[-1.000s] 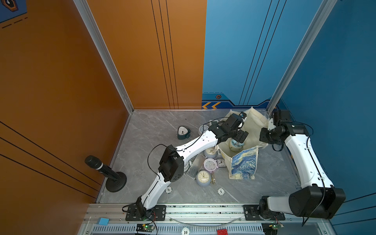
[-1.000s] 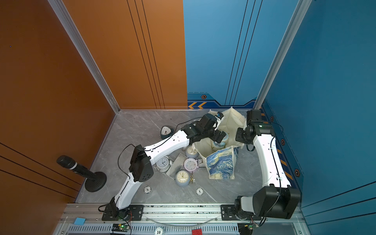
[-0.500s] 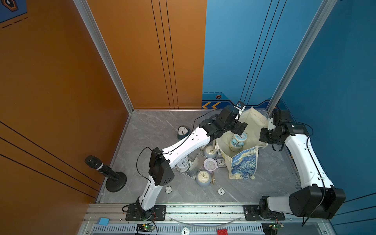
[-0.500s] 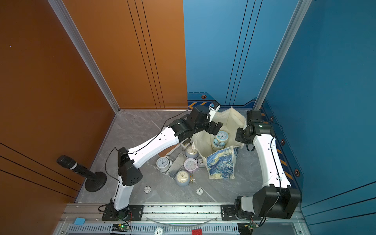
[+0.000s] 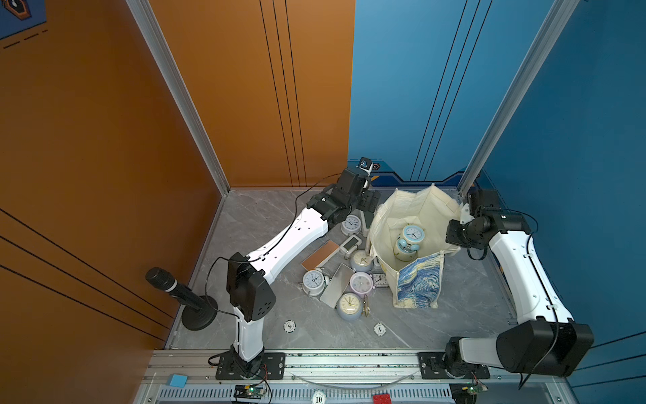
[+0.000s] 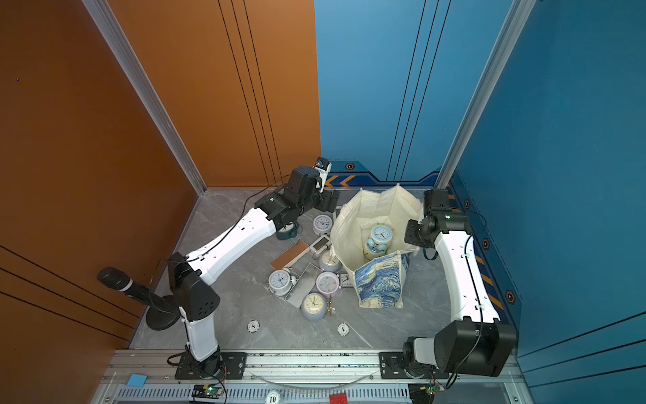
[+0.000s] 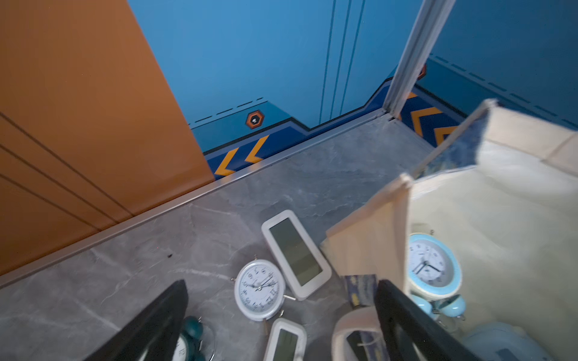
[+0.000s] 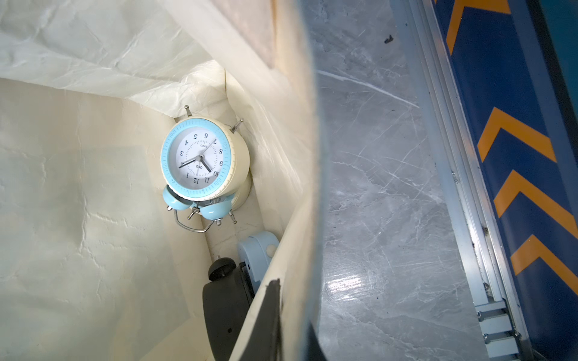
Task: Put the alarm clock into the canvas bag
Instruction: Place the alarm at the canvas bag, then pick up the alarm from the center of the board.
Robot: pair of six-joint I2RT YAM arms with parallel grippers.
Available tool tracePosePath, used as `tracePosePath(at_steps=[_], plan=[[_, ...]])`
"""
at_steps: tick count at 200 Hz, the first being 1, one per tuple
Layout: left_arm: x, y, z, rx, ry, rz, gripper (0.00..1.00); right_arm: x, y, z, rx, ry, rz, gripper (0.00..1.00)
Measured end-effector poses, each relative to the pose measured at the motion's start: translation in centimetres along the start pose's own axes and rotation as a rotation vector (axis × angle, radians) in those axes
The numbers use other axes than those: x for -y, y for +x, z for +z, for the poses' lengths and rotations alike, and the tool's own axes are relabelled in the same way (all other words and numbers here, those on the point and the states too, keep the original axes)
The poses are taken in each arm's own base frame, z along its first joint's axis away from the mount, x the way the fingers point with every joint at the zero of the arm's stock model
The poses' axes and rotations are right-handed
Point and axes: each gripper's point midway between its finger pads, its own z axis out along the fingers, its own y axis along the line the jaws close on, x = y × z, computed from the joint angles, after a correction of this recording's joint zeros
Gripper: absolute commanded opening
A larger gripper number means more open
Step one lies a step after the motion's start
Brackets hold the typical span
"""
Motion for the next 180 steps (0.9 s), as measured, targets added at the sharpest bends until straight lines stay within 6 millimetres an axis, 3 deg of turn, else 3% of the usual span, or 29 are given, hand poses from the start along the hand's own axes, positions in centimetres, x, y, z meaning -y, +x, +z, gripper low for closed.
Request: tracePosePath(at_steps=[50, 92, 139, 180], plan=[[-8.7, 4.3, 1.3, -0.119, -0.147, -0.087, 0.95, -0.1, 0.0, 0.0, 0.0, -0.002, -0.004, 0.09], [-14.1, 8.1, 1.7, -0.229, -0.228, -0.155, 0.95, -0.2, 0.0, 0.0, -0.001, -0.003, -0.006, 0.09], [-16.7, 11.2, 2.9, -0.343, -0.251, -0.23, 0.94, -0.2, 0.0, 0.0, -0.001, -0.003, -0.006, 0.09], [-16.4, 15.3, 5.6, -0.477, -0.217, -0.272, 0.94, -0.2, 0.0, 0.0, -0.001, -0.003, -0.006, 0.09]])
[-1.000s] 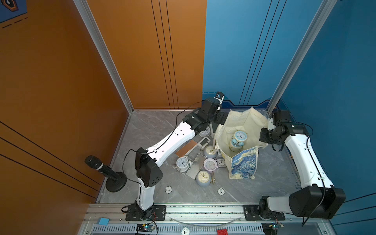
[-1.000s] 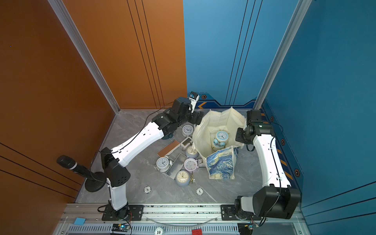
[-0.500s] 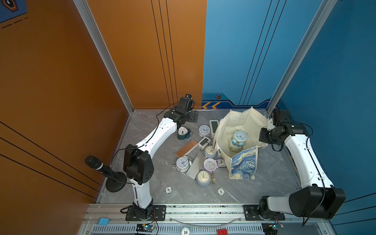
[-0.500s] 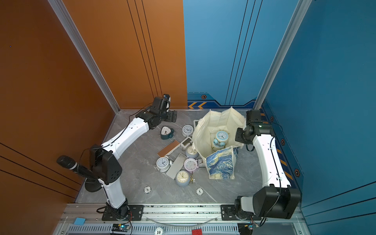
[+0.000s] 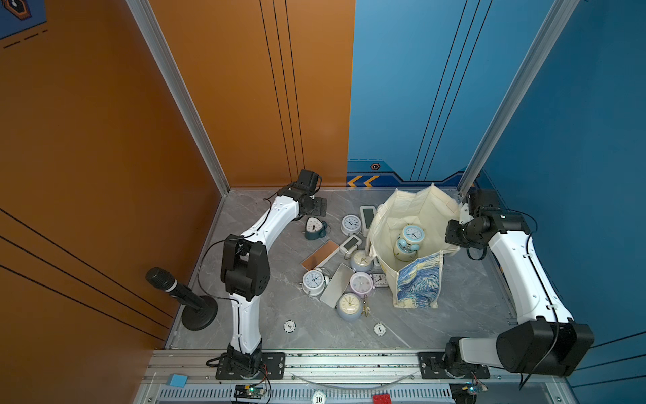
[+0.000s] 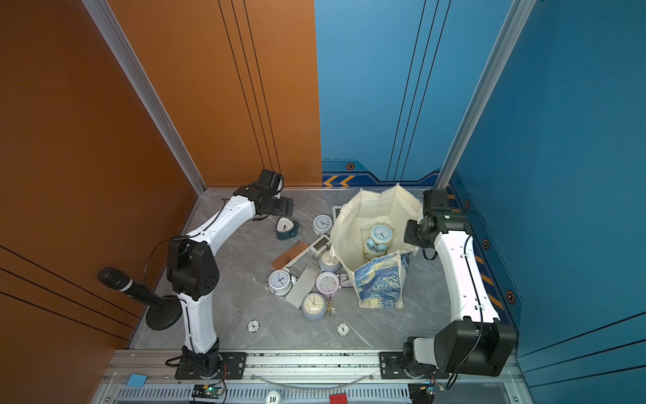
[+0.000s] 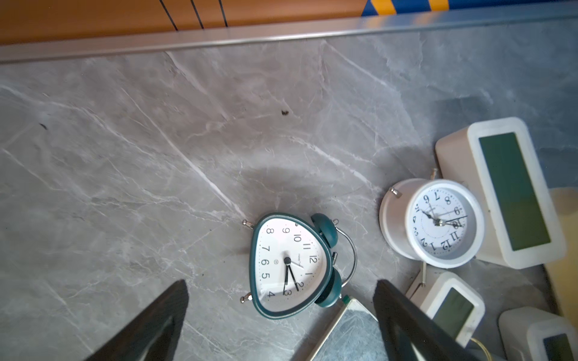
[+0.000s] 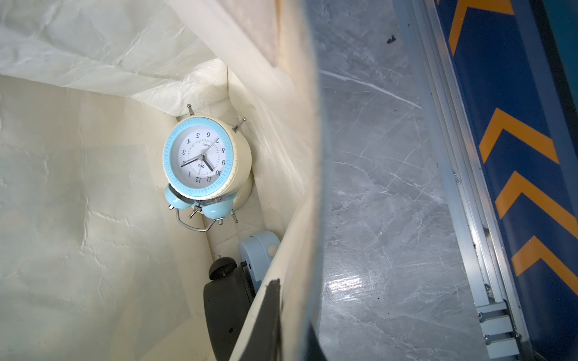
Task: Put the alarm clock into the canvas bag
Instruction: Pick up the alarm from the center of the board.
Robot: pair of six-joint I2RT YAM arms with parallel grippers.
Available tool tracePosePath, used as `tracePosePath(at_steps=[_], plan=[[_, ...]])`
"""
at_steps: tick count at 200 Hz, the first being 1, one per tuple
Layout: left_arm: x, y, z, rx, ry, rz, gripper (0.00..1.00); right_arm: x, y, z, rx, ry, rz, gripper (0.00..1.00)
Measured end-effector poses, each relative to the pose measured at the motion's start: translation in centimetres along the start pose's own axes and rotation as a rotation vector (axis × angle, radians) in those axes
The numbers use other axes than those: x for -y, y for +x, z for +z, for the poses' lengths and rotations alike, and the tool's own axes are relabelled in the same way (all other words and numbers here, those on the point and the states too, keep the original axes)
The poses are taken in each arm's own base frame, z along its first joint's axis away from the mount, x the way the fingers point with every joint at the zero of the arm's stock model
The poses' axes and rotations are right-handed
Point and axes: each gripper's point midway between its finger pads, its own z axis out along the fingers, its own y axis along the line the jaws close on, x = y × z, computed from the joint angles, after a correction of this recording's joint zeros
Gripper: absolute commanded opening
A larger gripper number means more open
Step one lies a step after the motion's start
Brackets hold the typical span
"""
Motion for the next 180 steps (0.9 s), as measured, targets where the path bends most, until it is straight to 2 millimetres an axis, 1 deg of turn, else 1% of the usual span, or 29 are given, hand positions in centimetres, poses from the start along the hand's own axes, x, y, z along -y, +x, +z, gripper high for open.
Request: tracePosePath(at_steps=[29, 64, 81, 101, 143, 180], plan=[[0.3, 1.1, 1.8, -0.062, 0.006, -0.002, 0.95, 0.0, 0.0, 0.0, 0.0, 0.0, 0.0, 0.09], [0.3, 1.7, 2.9, -0.095, -0.003, -0.001, 0.97, 0.0, 0.0, 0.0, 0.0, 0.0, 0.0, 0.09], [0.4, 1.7, 3.4, -0.101, -0.004, -0.001, 0.97, 0.0, 0.0, 0.0, 0.0, 0.0, 0.0, 0.09], [0.5, 1.8, 4.4, -0.113, -0.004, 0.0, 0.97, 0.0, 0.1, 0.1, -0.002, 0.001, 0.0, 0.09], [0.8, 3.4, 6.6, -0.176, 0.002, -0.003, 0.96, 0.0, 0.1, 0.1, 0.001, 0.001, 0.0, 0.09], [0.6, 4.6, 7.3, -0.221, -0.011, -0.007, 0.94, 0.0, 0.1, 0.1, 0.002, 0.0, 0.0, 0.09]])
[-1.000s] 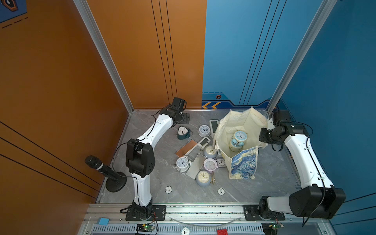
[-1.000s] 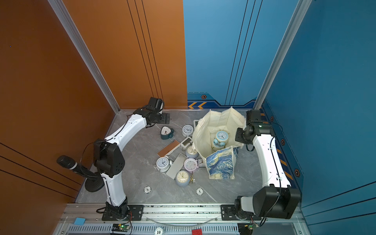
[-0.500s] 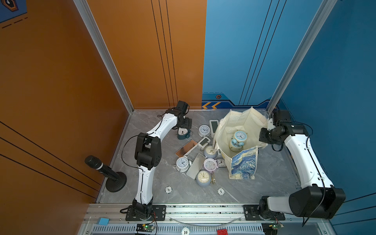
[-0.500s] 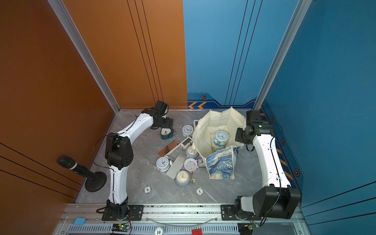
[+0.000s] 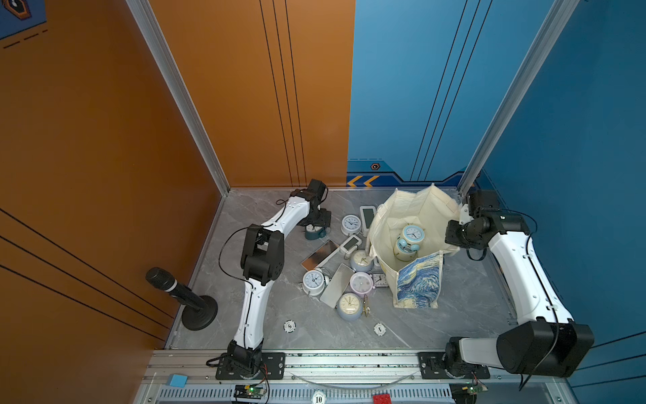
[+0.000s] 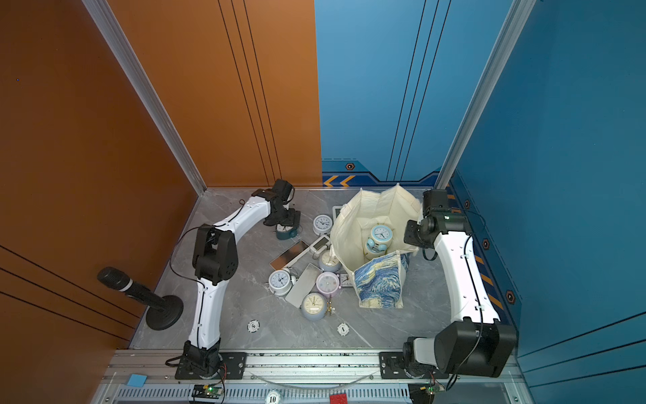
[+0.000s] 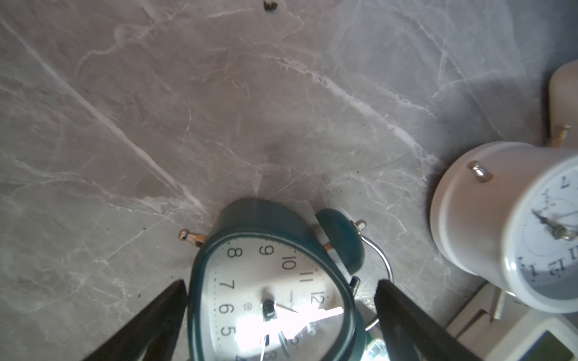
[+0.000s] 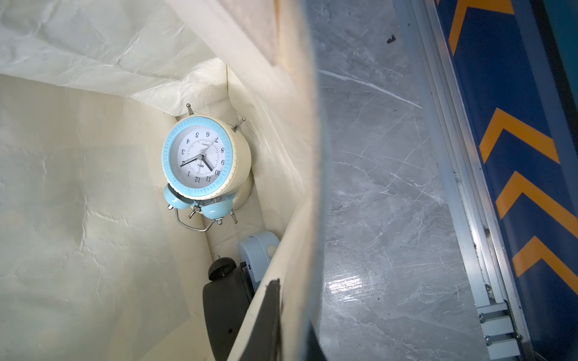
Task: Put the alarm clock into the canvas bag
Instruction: Pick up the alarm from the center of the board.
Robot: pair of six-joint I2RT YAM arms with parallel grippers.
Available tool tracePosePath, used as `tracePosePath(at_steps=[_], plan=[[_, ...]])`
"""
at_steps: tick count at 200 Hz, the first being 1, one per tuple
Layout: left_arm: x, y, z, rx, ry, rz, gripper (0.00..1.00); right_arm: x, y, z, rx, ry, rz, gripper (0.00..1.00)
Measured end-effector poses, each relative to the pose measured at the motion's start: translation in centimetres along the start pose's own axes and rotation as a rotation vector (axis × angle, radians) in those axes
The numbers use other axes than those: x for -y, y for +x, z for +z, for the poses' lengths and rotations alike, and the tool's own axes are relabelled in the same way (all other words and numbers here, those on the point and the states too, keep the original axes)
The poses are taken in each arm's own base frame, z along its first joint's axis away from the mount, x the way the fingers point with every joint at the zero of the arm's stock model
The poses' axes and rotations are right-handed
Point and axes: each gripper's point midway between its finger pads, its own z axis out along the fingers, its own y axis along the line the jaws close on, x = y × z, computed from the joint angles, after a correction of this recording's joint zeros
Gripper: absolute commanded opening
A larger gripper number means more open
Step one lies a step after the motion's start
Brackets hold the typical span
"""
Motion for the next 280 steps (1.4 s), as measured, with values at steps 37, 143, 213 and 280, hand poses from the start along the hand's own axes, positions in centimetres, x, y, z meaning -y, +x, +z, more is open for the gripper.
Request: tracePosePath(at_steps=[37, 143, 213, 280], plan=[[-0.1, 0.4, 0.2, -0.019, -0.003, 0.001, 0.92, 0.0, 0.0, 0.0, 0.0, 0.0, 0.0, 0.09], [-0.1, 1.4, 1.1, -0.064, -0.007, 0.001, 0.89, 0.0, 0.0, 0.0, 0.001, 0.0, 0.0, 0.09], [-0.1, 1.4, 1.1, -0.068, -0.004, -0.002, 0.78, 0.0, 0.1, 0.0, 0.001, 0.0, 0.0, 0.09], [0.0, 1.4, 1.0, -0.068, -0.004, -0.002, 0.69, 0.0, 0.1, -0.1, 0.002, 0.0, 0.0, 0.09]])
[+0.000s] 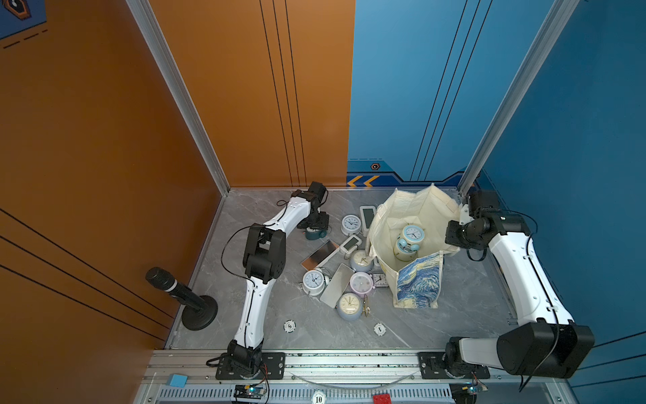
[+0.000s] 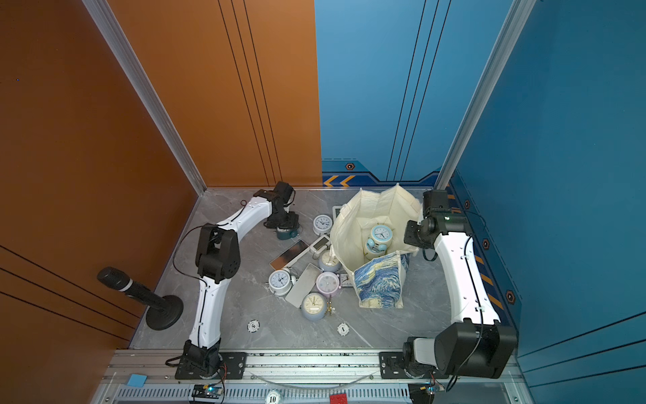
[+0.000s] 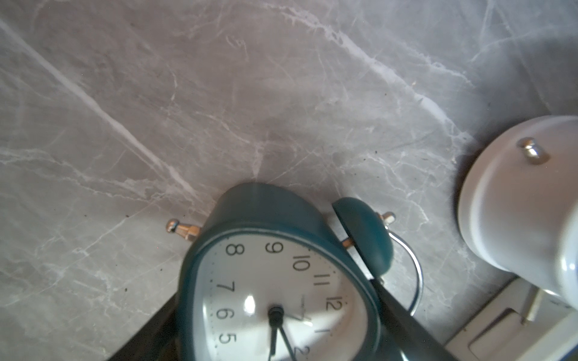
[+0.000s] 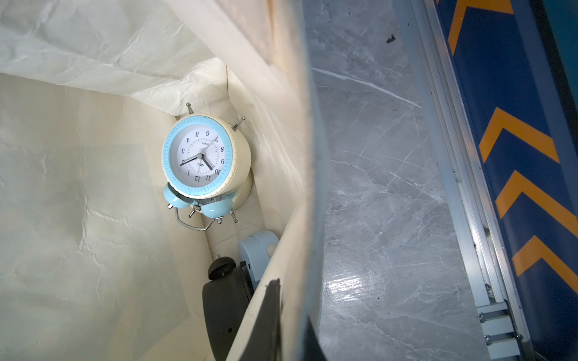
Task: Put the alarm clock into the canvas bag
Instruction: Pick up the alarm from the center of the board, then place the alarm at the canvas bag.
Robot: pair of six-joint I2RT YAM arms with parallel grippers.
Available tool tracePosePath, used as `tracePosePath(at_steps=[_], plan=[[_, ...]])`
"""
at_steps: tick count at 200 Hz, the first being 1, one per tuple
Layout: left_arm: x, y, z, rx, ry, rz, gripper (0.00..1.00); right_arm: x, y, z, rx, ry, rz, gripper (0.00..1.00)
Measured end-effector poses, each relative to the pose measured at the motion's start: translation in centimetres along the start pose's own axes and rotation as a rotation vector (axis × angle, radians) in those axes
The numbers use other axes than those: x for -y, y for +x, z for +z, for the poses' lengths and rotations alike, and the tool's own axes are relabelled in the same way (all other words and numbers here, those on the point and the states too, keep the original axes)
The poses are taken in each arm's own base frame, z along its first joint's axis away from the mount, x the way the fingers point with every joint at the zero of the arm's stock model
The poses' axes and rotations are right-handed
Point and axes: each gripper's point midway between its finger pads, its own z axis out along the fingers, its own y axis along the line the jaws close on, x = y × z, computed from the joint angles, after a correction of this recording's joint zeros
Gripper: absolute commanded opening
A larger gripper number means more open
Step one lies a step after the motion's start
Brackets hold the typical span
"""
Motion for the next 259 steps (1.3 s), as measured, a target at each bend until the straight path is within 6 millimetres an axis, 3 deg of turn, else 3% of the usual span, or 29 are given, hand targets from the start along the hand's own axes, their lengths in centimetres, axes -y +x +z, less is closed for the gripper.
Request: tracePosePath(at_steps=[44, 107, 143, 178, 259], plan=[[0.1, -0.1, -1.3, 0.008, 0.009, -0.001, 0.68, 0.0, 0.0, 0.0, 0.0, 0.0, 0.0, 0.09], [1.0, -2.0, -7.2, 0.117, 0.078, -0.003, 0.67, 0.0, 0.0, 0.0, 0.0, 0.0, 0.0, 0.09], [2.0, -2.7, -9.4, 0.162, 0.114, 0.007, 0.67, 0.0, 0.0, 0.0, 0.0, 0.0, 0.0, 0.09], [3.9, -2.7, -12.4, 0.212, 0.145, 0.04, 0.66, 0.0, 0.0, 0.0, 0.0, 0.0, 0.0, 0.09], [9.0, -2.5, -21.8, 0.403, 0.258, 0.141, 0.65, 0.0, 0.0, 0.0, 0.0, 0.0, 0.0, 0.09]])
